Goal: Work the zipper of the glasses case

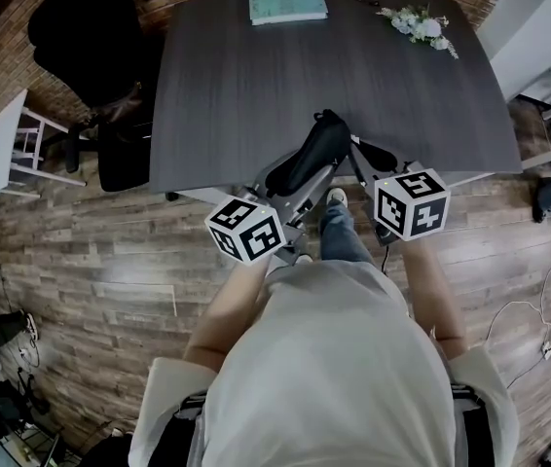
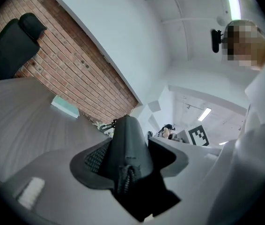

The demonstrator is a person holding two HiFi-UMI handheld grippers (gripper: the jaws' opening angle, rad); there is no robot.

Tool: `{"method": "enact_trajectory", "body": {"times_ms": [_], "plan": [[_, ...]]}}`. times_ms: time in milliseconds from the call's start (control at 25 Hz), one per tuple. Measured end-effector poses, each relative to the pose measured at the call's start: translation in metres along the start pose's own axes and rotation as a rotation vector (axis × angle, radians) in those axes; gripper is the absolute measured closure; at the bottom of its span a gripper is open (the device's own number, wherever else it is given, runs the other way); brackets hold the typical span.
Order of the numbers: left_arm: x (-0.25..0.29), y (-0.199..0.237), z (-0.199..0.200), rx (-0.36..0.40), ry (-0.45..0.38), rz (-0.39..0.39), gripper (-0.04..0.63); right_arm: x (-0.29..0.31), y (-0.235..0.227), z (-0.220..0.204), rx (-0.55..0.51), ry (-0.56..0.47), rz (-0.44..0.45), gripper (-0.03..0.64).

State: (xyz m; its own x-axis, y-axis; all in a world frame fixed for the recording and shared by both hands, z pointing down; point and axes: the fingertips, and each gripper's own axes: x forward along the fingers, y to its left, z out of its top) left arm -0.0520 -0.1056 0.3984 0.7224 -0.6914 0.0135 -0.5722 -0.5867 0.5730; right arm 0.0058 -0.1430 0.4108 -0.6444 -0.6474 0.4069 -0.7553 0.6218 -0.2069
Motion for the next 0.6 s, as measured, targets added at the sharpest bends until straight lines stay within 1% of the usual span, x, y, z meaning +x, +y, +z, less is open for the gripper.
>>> {"method": "enact_trajectory", "body": {"times_ms": [200,400,520,600], "plan": [[0.004,0.001,0.008,-0.021,-0.033,-0.016,0.347,-0.003,0.008,0.000,0.032,-0.027,0.012,0.606],[0.012,0.002,0.016,-0.017,-0.050,-0.023,0.345,-0.007,0.022,-0.007,0.054,-0.042,0.047,0.606],[0.017,0.004,0.023,-0.047,-0.069,-0.025,0.345,-0.008,0.033,-0.018,0.116,-0.033,0.110,0.606],[0.023,0.005,0.023,-0.046,-0.064,-0.033,0.345,-0.008,0.040,-0.027,0.133,-0.022,0.132,0.606]]}}
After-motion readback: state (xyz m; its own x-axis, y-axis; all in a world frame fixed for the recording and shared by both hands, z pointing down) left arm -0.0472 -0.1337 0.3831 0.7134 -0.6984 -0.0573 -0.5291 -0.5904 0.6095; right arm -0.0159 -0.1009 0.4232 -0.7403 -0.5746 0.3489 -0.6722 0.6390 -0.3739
